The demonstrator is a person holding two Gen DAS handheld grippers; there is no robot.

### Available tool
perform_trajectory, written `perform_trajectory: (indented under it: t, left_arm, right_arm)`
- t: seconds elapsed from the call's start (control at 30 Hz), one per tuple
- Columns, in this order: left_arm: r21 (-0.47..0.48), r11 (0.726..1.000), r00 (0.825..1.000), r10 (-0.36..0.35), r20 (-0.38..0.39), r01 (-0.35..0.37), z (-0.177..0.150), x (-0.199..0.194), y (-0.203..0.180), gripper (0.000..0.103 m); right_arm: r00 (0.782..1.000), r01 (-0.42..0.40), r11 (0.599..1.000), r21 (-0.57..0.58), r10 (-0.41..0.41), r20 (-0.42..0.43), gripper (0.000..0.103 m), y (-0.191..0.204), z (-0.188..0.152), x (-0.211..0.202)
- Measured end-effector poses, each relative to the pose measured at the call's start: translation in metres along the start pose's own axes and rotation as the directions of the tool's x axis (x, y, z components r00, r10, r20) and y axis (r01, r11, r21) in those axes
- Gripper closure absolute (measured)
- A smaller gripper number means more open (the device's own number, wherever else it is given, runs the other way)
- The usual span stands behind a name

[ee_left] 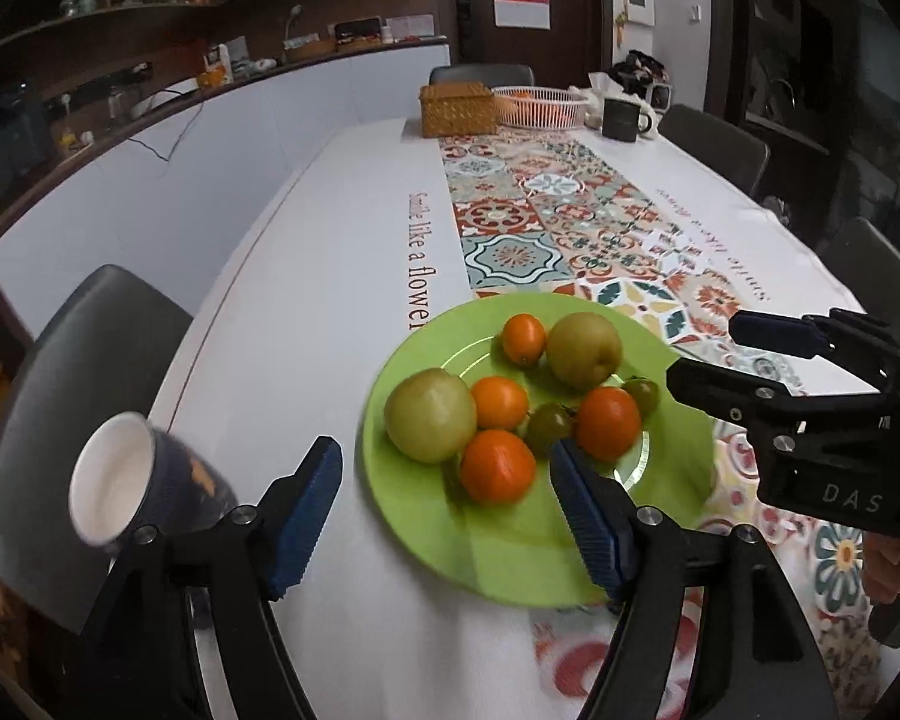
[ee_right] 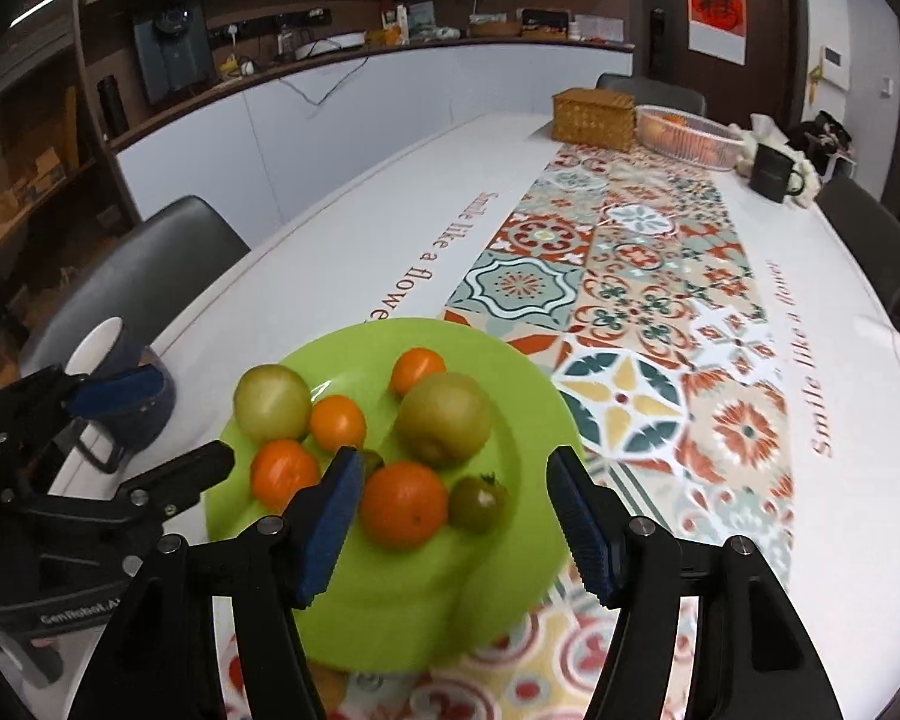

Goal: Organize fruits
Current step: 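Carry both pears over the green plate and open both tools, then move both tools back toward the two small brown kiwis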

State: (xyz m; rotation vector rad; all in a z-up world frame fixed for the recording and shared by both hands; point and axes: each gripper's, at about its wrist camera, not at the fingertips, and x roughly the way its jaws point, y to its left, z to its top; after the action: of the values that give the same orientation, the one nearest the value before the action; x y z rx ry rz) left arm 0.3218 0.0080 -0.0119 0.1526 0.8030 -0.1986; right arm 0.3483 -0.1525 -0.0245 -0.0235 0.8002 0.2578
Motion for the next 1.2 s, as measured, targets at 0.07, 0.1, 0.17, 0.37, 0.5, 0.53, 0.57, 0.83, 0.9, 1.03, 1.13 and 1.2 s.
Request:
perform_trajectory:
  t: [0.07, 0.1, 0.17, 0.37, 0.5, 0.53, 0.57, 0.83, 0.9, 1.03, 1.13, 1.2]
  left_arm:
    - [-0.009, 1.000, 1.000, 0.000, 0.010, 0.000, -0.003, -0.013, -0.004, 0.028]
    - [-0.011, 1.000, 1.000, 0.001, 0.016, -0.001, -0.005, -0.019, -0.005, 0.028]
    - [-0.021, 1.000, 0.999, 0.015, 0.034, -0.014, -0.008, -0.034, -0.008, 0.028]
    - [-0.028, 0.999, 0.995, 0.034, 0.090, -0.032, -0.018, -0.073, -0.016, 0.023]
    - [-0.018, 0.999, 0.992, 0.041, 0.115, -0.039, -0.027, -0.095, -0.025, 0.021]
    - [-0.016, 0.999, 0.992, 0.041, 0.122, -0.040, -0.030, -0.100, -0.026, 0.021]
    - [-0.015, 0.999, 0.991, 0.043, 0.127, -0.042, -0.032, -0.105, -0.028, 0.019]
    - [0.001, 0.999, 0.991, 0.043, 0.131, -0.043, -0.060, -0.124, -0.037, 0.017]
    - [0.006, 0.999, 0.990, 0.048, 0.129, -0.049, -0.066, -0.124, -0.040, 0.017]
    - [0.025, 0.998, 0.992, 0.050, 0.112, -0.053, -0.082, -0.122, -0.045, 0.017]
    - [0.031, 0.998, 0.994, 0.052, 0.093, -0.055, -0.093, -0.117, -0.046, 0.017]
    - [0.033, 0.998, 0.995, 0.058, 0.078, -0.060, -0.099, -0.112, -0.046, 0.017]
  right_arm:
    - [1.000, 0.006, 1.000, -0.010, -0.005, 0.018, 0.039, 0.002, -0.004, -0.013]
    - [1.000, 0.006, 1.000, -0.016, -0.006, 0.028, 0.039, 0.003, -0.006, -0.021]
    - [0.999, 0.001, 1.000, -0.023, 0.000, 0.050, 0.039, 0.006, -0.010, -0.036]
    - [0.995, -0.011, 1.000, -0.022, 0.013, 0.099, 0.039, 0.013, -0.025, -0.079]
    - [0.994, -0.013, 1.000, -0.023, 0.016, 0.113, 0.039, 0.017, -0.038, -0.099]
    - [0.993, -0.015, 1.000, -0.022, 0.017, 0.113, 0.039, 0.018, -0.041, -0.103]
    - [0.993, -0.017, 1.000, -0.019, 0.019, 0.116, 0.039, 0.018, -0.044, -0.107]
    - [0.994, -0.012, 1.000, -0.018, 0.014, 0.112, 0.039, 0.024, -0.073, -0.128]
    - [0.995, -0.008, 1.000, -0.021, 0.010, 0.098, 0.039, 0.025, -0.081, -0.129]
    - [0.998, -0.008, 1.000, -0.018, 0.009, 0.069, 0.039, 0.026, -0.096, -0.126]
    - [0.999, -0.008, 1.000, -0.015, 0.009, 0.044, 0.039, 0.026, -0.106, -0.123]
    - [1.000, -0.007, 1.000, -0.016, 0.007, 0.027, 0.039, 0.028, -0.112, -0.120]
